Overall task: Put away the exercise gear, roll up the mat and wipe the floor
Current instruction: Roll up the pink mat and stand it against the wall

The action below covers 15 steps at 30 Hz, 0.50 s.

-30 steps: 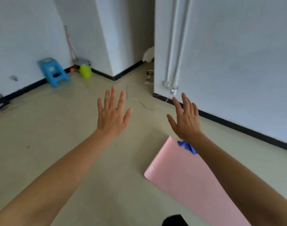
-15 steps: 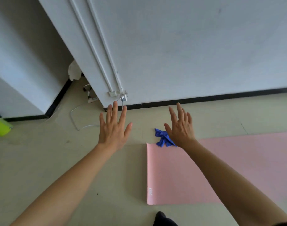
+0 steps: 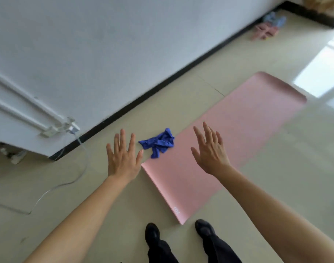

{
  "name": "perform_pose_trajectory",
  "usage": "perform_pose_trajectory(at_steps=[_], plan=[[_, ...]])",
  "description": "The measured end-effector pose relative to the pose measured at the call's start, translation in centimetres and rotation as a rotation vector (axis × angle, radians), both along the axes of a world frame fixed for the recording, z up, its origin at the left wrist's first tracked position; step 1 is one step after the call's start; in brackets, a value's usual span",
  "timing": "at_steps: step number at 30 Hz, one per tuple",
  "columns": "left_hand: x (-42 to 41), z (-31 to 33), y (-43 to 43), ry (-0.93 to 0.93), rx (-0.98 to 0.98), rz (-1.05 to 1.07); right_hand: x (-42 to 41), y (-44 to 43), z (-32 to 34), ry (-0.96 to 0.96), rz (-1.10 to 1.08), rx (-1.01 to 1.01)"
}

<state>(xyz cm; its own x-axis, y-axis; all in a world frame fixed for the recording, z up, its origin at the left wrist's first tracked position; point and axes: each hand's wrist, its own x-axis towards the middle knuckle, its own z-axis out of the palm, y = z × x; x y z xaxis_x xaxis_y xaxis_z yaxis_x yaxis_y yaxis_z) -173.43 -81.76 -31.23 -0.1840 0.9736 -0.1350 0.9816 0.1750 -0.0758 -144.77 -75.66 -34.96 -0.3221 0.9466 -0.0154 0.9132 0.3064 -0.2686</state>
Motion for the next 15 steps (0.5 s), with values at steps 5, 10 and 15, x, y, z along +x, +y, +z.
perform_pose_trajectory(at_steps=[5,10,15], plan=[[-2.1,-10.3,3.7,-0.061,-0.098,-0.114,-1.3,-1.8,-8.7,-0.100,-0.139,-0.084],[-2.1,-22.6,1.6,-0.119,-0.209,-0.082,-4.0,-5.1,-20.4,-0.128,-0.102,-0.284],[-1.1,-38.1,-3.3,-0.119,-0.385,-0.049,-5.7,-8.2,-35.0,-0.118,-0.005,-0.419]])
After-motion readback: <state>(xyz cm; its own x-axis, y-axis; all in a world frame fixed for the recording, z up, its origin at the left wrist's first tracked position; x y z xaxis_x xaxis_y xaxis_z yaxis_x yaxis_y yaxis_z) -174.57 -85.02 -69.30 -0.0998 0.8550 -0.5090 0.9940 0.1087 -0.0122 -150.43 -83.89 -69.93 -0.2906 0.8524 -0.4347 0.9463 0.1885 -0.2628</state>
